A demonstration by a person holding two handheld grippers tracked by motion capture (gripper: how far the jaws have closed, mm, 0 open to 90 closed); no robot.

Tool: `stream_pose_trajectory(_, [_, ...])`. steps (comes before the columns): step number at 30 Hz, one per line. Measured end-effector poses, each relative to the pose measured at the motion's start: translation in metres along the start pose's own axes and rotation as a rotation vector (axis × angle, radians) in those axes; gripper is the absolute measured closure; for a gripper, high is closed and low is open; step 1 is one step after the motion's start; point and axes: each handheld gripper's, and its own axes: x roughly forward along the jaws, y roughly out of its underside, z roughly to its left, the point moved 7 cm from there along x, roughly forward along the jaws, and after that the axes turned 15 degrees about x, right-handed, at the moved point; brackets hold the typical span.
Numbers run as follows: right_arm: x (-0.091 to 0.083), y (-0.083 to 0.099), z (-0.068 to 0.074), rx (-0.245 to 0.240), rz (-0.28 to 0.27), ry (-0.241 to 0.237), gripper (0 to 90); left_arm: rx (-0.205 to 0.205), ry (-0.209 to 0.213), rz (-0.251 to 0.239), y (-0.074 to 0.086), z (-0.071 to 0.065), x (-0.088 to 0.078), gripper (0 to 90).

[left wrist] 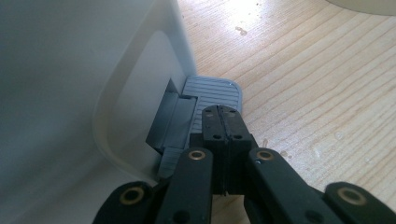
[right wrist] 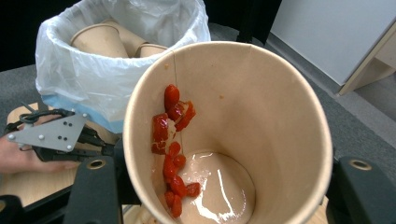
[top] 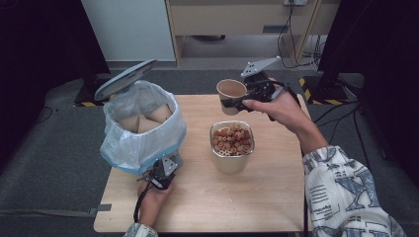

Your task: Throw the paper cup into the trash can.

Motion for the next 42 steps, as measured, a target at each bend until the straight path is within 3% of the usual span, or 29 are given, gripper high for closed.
stream_pose_trajectory(15, [0.024, -0.023, 0.023, 0.002, 0.008, -0.027, 36.8, 0.002, -0.001, 0.0, 0.0, 0.0, 0.0, 89.1])
stream_pose_trajectory(42, [0.045, -0.045, 0.047, 0.014, 0.001, -0.037, 36.8, 0.005, -0.004, 0.002, 0.0, 0.0, 0.0, 89.1])
